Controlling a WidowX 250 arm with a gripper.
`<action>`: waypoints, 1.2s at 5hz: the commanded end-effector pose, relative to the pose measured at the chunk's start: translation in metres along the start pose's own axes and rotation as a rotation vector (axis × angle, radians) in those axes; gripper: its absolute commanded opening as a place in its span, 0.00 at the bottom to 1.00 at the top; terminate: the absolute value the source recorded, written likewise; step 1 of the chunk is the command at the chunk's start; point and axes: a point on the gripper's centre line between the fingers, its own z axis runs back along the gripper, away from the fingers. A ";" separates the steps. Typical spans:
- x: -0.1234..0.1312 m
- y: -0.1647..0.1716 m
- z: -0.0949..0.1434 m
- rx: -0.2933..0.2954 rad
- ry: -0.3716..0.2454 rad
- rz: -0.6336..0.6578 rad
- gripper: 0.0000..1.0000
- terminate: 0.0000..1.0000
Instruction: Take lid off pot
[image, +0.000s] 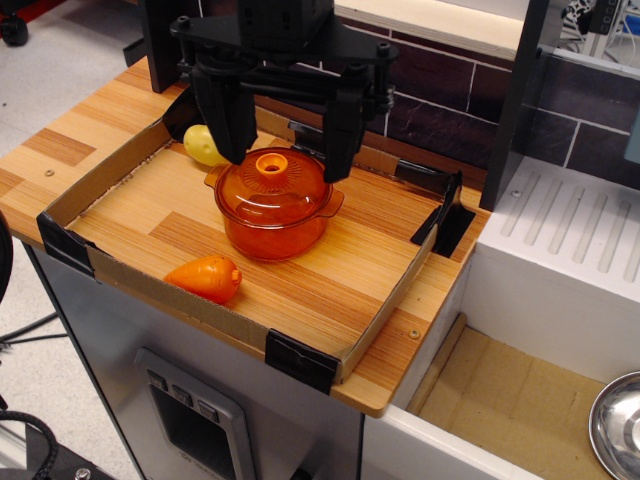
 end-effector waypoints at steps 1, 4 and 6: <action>0.000 0.000 0.000 0.000 0.000 0.000 1.00 0.00; 0.068 0.038 -0.004 0.000 0.000 0.160 1.00 0.00; 0.084 0.058 -0.021 -0.002 -0.040 0.199 1.00 0.00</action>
